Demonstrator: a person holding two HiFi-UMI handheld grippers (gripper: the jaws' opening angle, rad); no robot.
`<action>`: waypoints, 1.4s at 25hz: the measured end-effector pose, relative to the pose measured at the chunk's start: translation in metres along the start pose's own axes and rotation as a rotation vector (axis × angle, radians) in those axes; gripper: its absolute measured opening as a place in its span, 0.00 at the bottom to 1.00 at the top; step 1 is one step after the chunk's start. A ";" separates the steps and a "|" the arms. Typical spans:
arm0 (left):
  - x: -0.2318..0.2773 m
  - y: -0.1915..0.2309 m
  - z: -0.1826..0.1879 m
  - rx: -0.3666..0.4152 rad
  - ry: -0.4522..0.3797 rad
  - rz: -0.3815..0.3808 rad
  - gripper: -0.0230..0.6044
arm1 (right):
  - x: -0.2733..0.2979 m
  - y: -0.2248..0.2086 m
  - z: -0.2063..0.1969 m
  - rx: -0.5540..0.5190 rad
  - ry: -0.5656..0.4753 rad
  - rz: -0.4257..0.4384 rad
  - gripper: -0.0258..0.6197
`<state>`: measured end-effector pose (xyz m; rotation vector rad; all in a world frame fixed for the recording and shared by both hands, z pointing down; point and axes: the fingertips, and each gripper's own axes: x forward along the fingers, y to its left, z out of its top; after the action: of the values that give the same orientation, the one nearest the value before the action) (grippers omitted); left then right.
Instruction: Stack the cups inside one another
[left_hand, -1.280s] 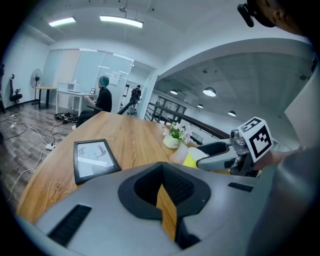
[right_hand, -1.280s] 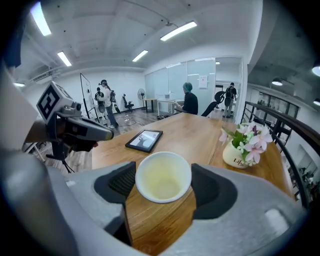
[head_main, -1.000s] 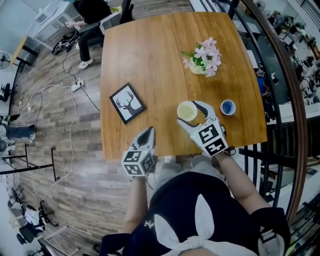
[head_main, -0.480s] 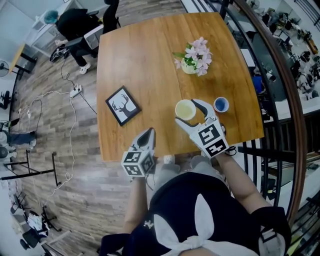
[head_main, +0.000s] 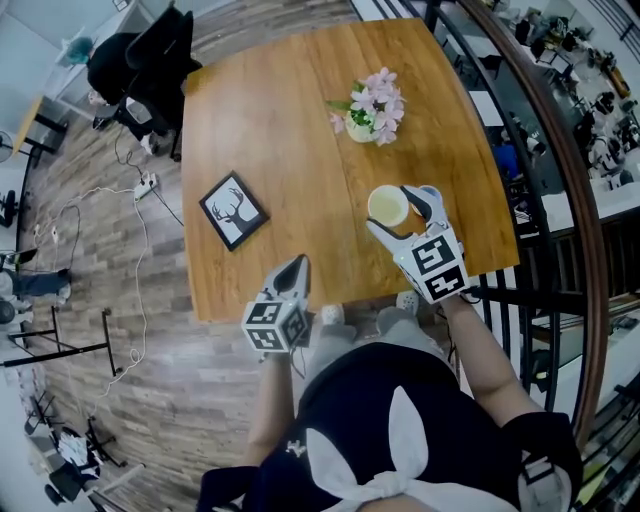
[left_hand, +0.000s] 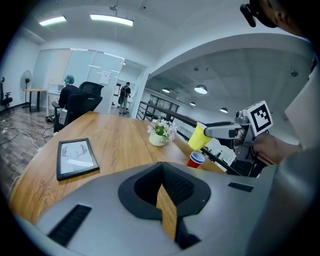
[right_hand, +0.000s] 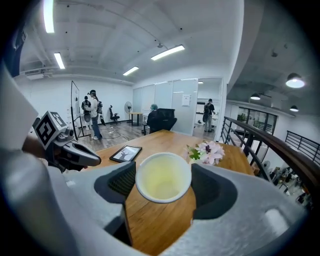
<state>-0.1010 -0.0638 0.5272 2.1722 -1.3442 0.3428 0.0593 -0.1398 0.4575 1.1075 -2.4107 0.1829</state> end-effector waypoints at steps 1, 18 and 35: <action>0.001 -0.003 0.000 0.003 0.002 -0.004 0.06 | -0.003 -0.009 -0.003 0.003 0.000 -0.018 0.57; 0.031 -0.042 0.008 0.036 0.005 -0.050 0.06 | -0.057 -0.108 -0.046 0.095 0.025 -0.214 0.57; 0.035 -0.043 0.009 0.009 -0.022 -0.034 0.06 | -0.030 -0.110 -0.076 0.132 0.087 -0.141 0.57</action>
<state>-0.0470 -0.0804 0.5227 2.2094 -1.3190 0.3133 0.1855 -0.1688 0.5019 1.2961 -2.2606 0.3397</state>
